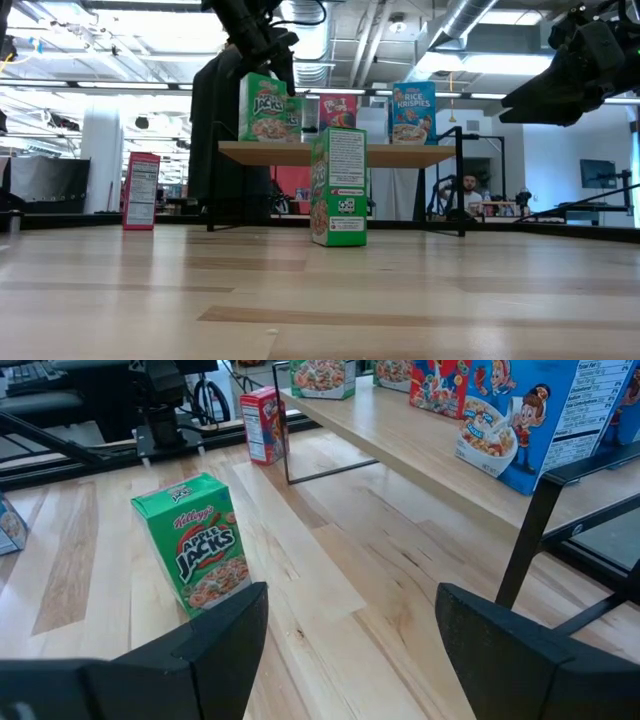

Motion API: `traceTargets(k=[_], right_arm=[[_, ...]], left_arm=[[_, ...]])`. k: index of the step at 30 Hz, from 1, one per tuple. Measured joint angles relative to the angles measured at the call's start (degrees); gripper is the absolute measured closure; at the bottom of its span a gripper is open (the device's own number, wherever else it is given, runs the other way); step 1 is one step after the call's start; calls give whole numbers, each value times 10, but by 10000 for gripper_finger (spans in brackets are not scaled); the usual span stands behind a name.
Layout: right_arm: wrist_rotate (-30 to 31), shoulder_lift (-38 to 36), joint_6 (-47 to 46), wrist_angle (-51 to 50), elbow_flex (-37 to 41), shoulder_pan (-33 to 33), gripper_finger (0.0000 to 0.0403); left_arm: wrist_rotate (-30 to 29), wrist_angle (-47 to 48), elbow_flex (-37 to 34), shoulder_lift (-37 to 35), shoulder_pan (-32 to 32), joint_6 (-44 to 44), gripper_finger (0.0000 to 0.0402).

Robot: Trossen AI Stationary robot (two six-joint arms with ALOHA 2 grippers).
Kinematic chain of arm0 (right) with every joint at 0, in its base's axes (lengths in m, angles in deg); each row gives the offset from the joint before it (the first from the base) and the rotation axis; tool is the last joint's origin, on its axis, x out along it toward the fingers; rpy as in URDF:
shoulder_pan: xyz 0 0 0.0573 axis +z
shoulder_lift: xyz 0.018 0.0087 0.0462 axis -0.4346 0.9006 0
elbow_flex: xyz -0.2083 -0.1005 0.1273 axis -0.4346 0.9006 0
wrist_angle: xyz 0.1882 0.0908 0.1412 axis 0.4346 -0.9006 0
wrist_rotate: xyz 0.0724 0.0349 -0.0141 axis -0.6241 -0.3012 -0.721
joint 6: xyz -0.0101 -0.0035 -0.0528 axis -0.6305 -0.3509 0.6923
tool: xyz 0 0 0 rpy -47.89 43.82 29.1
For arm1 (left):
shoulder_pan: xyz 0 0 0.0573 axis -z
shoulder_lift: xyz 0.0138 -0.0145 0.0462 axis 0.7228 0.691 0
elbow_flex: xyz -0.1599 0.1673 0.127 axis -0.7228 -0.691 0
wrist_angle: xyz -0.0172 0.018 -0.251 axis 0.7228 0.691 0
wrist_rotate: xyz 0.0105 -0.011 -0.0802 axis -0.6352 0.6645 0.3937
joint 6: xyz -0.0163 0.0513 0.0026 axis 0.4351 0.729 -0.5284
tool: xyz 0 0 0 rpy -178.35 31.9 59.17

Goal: Stack cereal on shelf
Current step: Adjust the green cereal boxes on the shelf

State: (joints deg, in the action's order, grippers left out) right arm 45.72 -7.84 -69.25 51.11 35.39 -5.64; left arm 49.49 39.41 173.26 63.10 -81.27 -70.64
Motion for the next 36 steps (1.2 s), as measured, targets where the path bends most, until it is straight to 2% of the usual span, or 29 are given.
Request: traceTargets(k=[7,12,19,24,27,33,36], right_arm=[[0,0,0,0,0,0,90],[0,0,0,0,0,0,90],[0,0,0,0,0,0,90],[0,0,0,0,0,0,90],[0,0,0,0,0,0,90],[0,0,0,0,0,0,90],[0,0,0,0,0,0,90]], left_arm=[[2,1,1,0,0,-1,132],[12,12,32,-1,9,1,132],[0,96,72,-1,33,0,132],[-36,172,82,-15,56,-23,132],[-70,182,82,-31,72,-38,132],[-95,194,82,-39,96,-55,132],[-89,189,82,-28,94,-52,132]])
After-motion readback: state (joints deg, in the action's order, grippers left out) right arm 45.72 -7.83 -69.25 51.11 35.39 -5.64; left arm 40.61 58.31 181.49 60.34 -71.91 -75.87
